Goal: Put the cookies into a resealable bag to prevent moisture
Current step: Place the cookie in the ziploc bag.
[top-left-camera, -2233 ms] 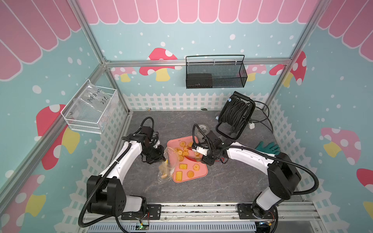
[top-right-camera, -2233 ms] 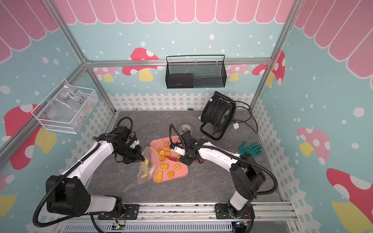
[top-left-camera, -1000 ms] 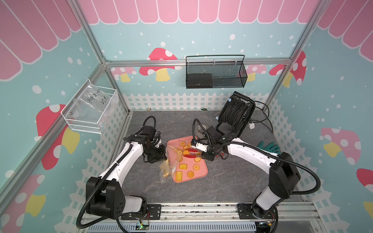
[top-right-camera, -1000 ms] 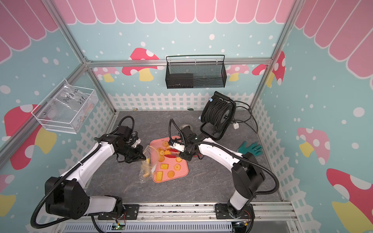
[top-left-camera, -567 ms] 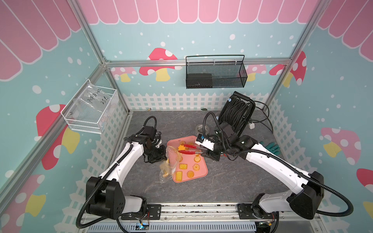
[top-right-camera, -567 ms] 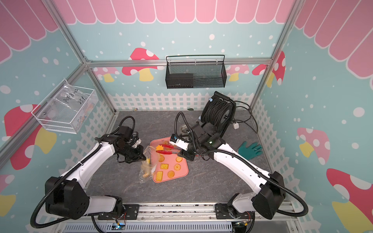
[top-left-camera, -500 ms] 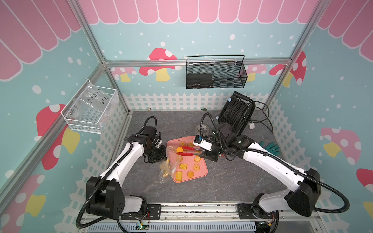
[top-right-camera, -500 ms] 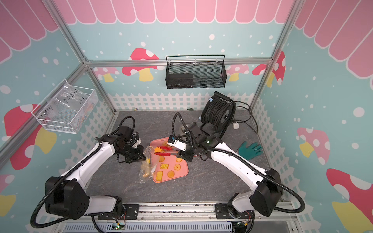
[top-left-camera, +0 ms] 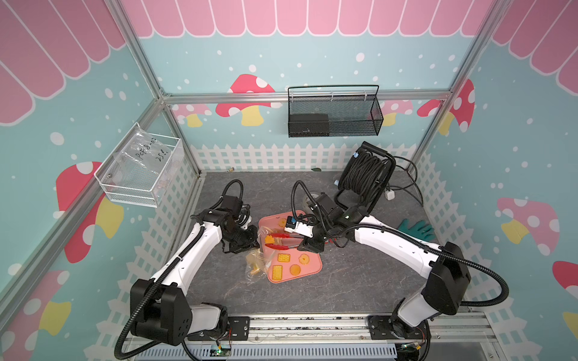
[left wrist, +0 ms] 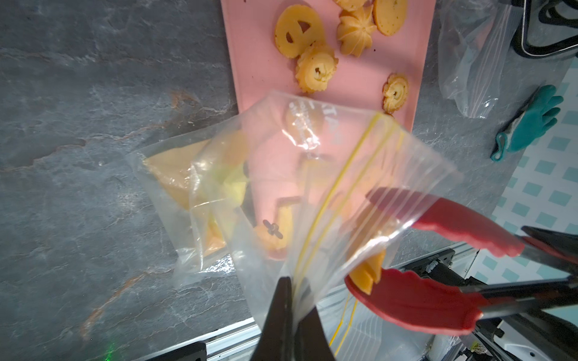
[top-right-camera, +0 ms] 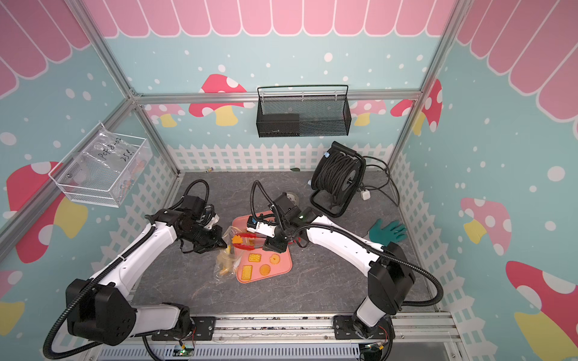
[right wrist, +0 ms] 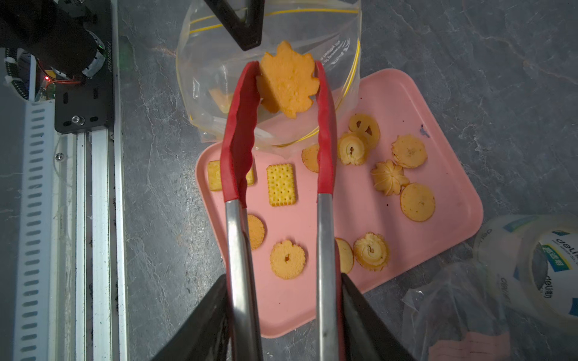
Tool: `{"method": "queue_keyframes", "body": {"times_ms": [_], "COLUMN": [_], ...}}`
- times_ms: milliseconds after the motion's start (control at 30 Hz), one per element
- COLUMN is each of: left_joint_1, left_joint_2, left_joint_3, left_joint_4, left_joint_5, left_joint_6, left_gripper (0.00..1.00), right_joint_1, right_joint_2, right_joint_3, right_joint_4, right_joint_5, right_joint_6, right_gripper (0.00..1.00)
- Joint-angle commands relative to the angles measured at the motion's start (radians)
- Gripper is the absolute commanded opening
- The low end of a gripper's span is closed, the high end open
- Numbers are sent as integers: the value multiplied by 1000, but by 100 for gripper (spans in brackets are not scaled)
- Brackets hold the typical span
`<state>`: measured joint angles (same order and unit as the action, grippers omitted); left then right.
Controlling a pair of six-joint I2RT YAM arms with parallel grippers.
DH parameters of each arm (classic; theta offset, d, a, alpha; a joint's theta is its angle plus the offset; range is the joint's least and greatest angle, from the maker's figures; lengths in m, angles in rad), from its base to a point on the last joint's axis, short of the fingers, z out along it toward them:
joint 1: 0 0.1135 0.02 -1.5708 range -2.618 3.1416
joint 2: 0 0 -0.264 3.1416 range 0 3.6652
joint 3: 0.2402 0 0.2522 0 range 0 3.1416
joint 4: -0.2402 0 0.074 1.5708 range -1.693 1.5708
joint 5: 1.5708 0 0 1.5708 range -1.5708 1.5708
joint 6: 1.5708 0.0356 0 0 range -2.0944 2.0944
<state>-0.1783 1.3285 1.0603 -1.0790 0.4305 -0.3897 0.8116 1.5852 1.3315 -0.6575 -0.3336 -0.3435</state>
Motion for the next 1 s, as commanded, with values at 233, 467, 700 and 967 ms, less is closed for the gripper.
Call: {"method": "queue_keyframes", "body": {"times_ms": [233,467,700,967], "left_joint_1": [-3,-3,-2,-3], "left_joint_2": [1,-5,3,11], "left_joint_3": [-19,-1,13,52], "left_joint_4": [13,3,-28,-42], "left_joint_5": [14,-2,-32,-40], "left_joint_6": [0,5,37,46], "left_gripper": [0,0,0,0], "right_joint_1": [-56,-119,-98,5], "right_joint_2": [-178,-248,-214,-90], "right_joint_3": [-55,-118,-215,-251], "right_joint_4": [41,0,-25,33], "right_joint_5": [-32,69,53,87], "right_joint_6": [14,-18,-59,-107], "right_gripper": [60,60,58,59]}}
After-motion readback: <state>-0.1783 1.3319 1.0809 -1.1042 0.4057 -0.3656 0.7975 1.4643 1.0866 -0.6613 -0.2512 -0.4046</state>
